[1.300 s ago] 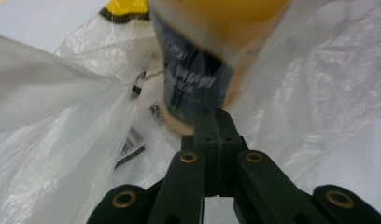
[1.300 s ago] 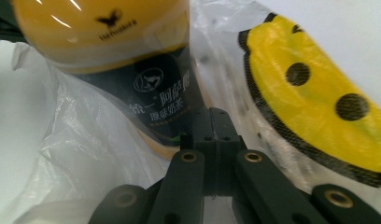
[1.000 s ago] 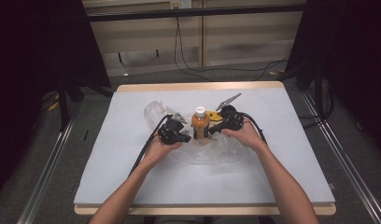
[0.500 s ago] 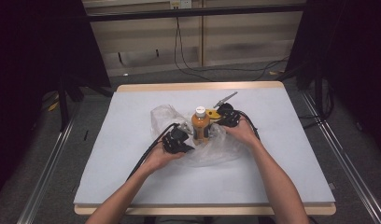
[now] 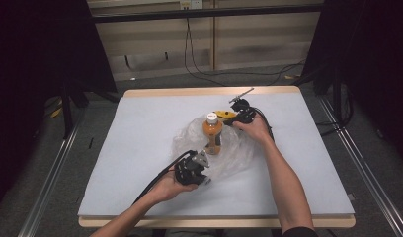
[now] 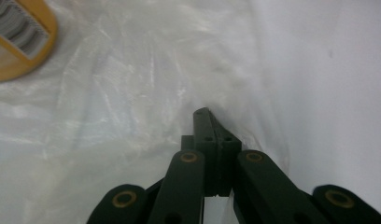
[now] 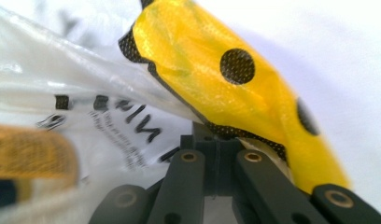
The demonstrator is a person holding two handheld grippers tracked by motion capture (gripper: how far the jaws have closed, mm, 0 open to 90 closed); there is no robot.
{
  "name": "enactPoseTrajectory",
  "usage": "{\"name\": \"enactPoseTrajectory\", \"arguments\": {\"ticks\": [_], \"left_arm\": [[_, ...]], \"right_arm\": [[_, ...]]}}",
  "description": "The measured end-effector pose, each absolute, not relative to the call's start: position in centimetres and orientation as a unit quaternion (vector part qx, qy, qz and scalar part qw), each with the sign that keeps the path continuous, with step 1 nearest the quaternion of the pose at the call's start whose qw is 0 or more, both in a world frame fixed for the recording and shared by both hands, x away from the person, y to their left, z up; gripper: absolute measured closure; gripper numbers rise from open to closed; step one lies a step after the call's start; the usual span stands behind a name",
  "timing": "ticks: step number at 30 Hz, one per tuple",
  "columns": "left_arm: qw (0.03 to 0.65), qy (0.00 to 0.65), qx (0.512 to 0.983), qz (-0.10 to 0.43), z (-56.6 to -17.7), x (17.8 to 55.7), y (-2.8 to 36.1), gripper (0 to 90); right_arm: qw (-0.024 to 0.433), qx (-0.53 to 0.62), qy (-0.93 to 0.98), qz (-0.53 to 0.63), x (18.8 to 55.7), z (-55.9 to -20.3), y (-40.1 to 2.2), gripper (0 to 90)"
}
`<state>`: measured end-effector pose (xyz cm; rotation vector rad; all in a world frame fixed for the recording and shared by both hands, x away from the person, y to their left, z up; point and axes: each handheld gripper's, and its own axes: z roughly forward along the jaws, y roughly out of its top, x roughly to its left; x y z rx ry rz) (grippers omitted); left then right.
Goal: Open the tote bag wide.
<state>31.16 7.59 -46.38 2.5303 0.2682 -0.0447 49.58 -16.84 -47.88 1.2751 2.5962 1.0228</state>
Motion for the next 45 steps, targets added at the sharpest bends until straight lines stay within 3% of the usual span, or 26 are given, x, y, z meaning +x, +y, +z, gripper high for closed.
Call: {"name": "enactPoseTrajectory", "arguments": {"ticks": [13,25,38,45], "left_arm": [[0.311,0.09,0.946,-0.032,-46.5,28.0,9.0,90.0],[0.317,0.093,0.942,-0.053,-46.6,27.6,9.6,90.0],[0.419,0.131,0.899,-0.006,-40.7,31.4,11.1,90.0],[0.387,0.156,0.908,0.029,-41.8,35.7,9.3,90.0]], "right_arm": [[0.109,0.464,0.821,0.314,51.6,-47.9,-17.1,90.0],[0.132,0.484,0.814,0.292,52.5,-47.8,-16.8,90.0],[0.099,0.391,0.811,0.423,46.1,-42.8,-17.7,90.0],[0.085,0.359,0.84,0.399,43.5,-43.2,-15.9,90.0]]}}
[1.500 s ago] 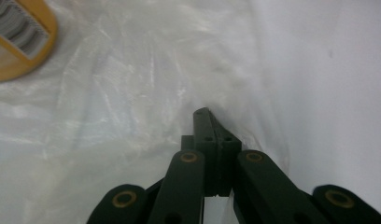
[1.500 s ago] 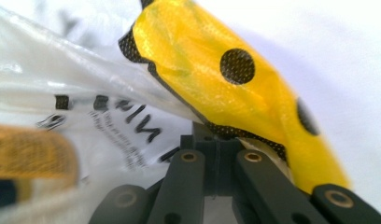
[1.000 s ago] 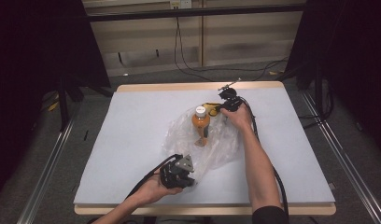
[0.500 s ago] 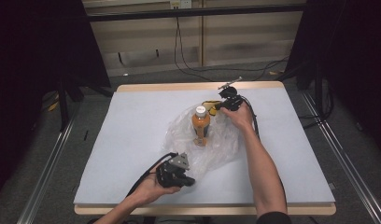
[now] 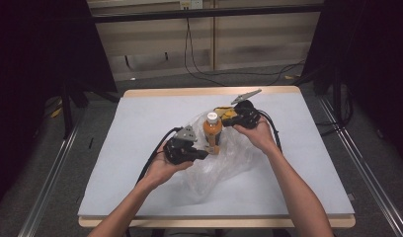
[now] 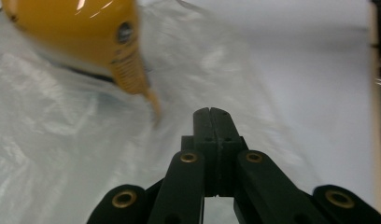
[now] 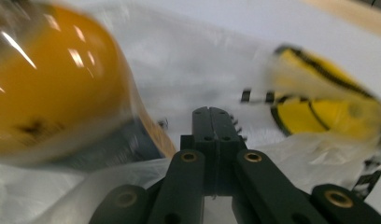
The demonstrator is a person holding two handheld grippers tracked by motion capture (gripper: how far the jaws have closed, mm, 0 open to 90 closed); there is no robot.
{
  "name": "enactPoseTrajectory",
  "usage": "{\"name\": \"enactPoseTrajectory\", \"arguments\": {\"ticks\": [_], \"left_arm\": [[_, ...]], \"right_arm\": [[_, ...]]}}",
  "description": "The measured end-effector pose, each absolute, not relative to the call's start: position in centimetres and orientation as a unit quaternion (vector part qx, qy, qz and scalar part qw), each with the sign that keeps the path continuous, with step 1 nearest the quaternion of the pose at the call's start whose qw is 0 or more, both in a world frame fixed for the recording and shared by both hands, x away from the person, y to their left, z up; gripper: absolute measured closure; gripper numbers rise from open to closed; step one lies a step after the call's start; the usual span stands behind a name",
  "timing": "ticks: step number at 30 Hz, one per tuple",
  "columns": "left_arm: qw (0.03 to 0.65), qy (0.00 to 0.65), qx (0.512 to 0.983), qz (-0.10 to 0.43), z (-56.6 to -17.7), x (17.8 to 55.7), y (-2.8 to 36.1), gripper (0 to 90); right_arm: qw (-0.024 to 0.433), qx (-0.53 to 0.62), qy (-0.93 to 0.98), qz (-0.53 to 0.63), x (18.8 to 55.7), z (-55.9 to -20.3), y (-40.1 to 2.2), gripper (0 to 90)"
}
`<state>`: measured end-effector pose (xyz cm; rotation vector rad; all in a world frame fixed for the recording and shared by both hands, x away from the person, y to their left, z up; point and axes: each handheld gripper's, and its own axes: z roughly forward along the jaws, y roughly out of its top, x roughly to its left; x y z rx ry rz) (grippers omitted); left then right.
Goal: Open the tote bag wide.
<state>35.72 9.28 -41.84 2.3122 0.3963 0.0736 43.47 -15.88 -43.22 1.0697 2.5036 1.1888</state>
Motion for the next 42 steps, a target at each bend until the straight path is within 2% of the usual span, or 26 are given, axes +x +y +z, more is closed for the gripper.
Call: {"name": "enactPoseTrajectory", "arguments": {"ticks": [7,11,15,25,30,35,42], "left_arm": [[0.338,0.214,0.916,0.037,-45.8,39.0,9.7,90.0],[0.336,0.249,0.908,0.038,-47.4,39.8,10.9,90.0],[0.336,0.27,0.9,0.068,-47.5,40.3,12.2,90.0],[0.34,0.304,0.887,0.07,-47.6,41.2,15.2,90.0],[0.361,0.322,0.873,0.059,-47.9,41.2,16.6,90.0],[0.366,0.317,0.873,0.062,-47.9,41.2,16.3,90.0],[0.432,0.309,0.846,0.049,-45.8,40.4,16.8,90.0]], "right_arm": [[0.064,0.356,0.853,0.376,42.1,-46.5,-16.2,90.0],[0.067,0.358,0.858,0.363,41.4,-48.0,-17.2,90.0],[0.071,0.358,0.853,0.372,40.8,-48.4,-17.9,90.0],[0.082,0.366,0.846,0.379,39.8,-48.7,-21.0,90.0],[0.088,0.372,0.841,0.382,39.5,-48.7,-22.1,90.0],[0.094,0.378,0.835,0.389,39.3,-48.8,-21.9,90.0],[0.096,0.385,0.811,0.43,39.1,-48.2,-21.7,90.0]]}}
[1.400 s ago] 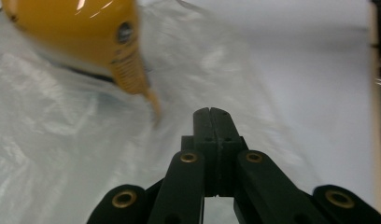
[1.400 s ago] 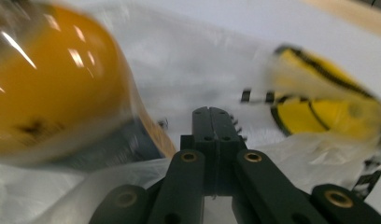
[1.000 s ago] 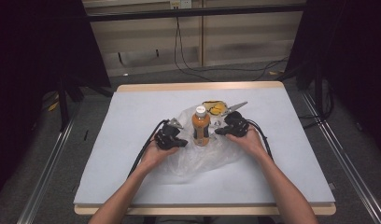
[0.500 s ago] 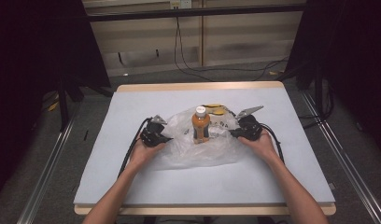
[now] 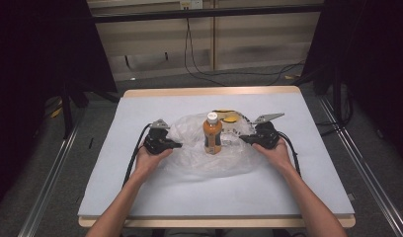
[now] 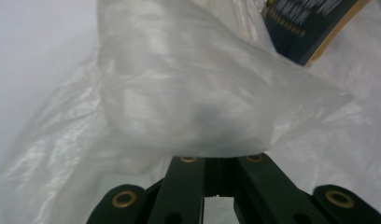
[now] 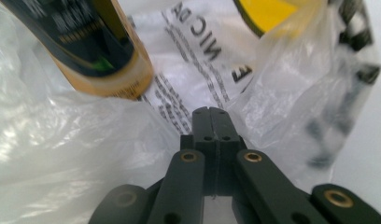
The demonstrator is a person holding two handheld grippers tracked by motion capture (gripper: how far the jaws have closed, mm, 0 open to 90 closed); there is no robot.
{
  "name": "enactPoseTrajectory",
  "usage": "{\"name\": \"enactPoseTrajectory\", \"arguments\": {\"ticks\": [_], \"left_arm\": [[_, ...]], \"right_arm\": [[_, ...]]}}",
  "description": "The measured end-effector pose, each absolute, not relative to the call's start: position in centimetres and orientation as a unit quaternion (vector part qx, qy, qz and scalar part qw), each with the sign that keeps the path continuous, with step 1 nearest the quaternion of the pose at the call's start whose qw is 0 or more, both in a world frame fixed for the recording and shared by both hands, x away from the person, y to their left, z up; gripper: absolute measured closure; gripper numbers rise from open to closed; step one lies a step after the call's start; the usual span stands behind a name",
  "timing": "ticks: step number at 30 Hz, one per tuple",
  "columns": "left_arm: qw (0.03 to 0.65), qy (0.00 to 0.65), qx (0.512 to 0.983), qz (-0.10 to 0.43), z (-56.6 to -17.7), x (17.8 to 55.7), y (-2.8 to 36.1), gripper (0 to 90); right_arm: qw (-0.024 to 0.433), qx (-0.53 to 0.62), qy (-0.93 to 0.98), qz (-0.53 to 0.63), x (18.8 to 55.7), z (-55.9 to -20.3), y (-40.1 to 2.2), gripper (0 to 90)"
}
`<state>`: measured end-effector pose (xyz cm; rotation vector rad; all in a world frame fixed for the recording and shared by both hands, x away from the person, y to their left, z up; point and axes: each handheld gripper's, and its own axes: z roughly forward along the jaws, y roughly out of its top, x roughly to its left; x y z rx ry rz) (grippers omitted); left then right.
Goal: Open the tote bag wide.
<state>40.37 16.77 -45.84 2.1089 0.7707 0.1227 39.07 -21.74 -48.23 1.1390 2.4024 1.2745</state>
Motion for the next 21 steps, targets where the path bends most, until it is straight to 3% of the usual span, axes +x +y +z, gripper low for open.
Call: {"name": "enactPoseTrajectory", "arguments": {"ticks": [8,10,12,14,21], "left_arm": [[0.497,0.254,0.827,0.067,-44.0,37.4,17.6,89.9],[0.508,0.253,0.821,0.069,-43.5,36.6,18.0,79.2],[0.522,0.245,0.814,0.074,-43.1,35.9,18.4,75.7],[0.527,0.24,0.811,0.083,-42.8,35.1,18.6,66.8],[0.529,0.238,0.806,0.12,-42.2,32.7,19.1,32.0]], "right_arm": [[0.119,0.384,0.764,0.504,37.3,-45.5,-23.0,88.5],[0.129,0.39,0.753,0.514,36.7,-45.0,-23.3,68.1],[0.137,0.388,0.749,0.519,36.0,-44.6,-23.6,62.5],[0.145,0.391,0.744,0.522,35.3,-44.4,-23.8,48.5],[0.185,0.398,0.726,0.529,32.7,-43.1,-24.1,14.0]]}}
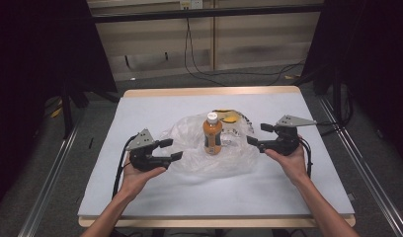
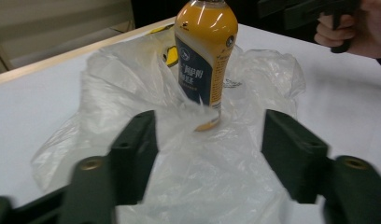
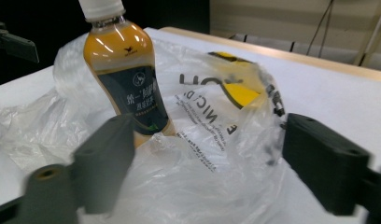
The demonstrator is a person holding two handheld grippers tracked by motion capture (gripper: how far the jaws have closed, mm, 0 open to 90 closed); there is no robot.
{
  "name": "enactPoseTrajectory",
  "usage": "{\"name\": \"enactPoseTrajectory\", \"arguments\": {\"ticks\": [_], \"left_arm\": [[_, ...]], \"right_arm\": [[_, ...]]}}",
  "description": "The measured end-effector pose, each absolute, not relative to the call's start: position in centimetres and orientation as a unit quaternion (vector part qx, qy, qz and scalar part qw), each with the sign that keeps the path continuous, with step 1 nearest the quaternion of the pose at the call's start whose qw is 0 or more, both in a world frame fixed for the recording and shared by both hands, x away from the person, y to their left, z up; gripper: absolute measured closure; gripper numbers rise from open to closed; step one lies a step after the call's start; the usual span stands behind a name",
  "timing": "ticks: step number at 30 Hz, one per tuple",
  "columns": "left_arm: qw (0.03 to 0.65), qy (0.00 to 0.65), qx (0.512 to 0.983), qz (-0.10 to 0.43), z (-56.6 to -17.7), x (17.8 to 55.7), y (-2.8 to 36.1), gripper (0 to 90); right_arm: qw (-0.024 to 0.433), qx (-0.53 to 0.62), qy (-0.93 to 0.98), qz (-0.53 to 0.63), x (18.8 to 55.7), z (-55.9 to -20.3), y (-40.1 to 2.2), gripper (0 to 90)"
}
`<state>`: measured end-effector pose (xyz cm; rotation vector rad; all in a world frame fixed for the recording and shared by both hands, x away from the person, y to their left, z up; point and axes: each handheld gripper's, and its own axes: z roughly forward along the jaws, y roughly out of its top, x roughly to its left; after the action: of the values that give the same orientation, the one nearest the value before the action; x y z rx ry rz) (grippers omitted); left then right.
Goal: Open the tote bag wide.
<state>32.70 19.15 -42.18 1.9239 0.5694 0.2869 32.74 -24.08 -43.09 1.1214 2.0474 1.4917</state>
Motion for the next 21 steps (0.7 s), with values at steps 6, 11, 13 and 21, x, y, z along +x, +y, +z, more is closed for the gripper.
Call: {"name": "enactPoseTrajectory", "arguments": {"ticks": [6,11,13,21], "left_arm": [[0.537,0.26,0.792,0.128,-42.4,31.6,21.0,12.8],[0.547,0.282,0.779,0.122,-42.7,30.3,22.4,7.0],[0.546,0.288,0.779,0.112,-42.7,29.7,22.8,4.1],[0.544,0.282,0.775,0.154,-44.2,28.1,24.3,2.1]], "right_arm": [[0.196,0.406,0.713,0.537,30.3,-43.1,-25.3,2.2],[0.218,0.399,0.701,0.549,27.9,-43.0,-26.1,0.9],[0.221,0.4,0.697,0.552,26.9,-43.0,-26.4,1.0],[0.219,0.416,0.69,0.55,23.6,-44.2,-27.5,2.4]]}}
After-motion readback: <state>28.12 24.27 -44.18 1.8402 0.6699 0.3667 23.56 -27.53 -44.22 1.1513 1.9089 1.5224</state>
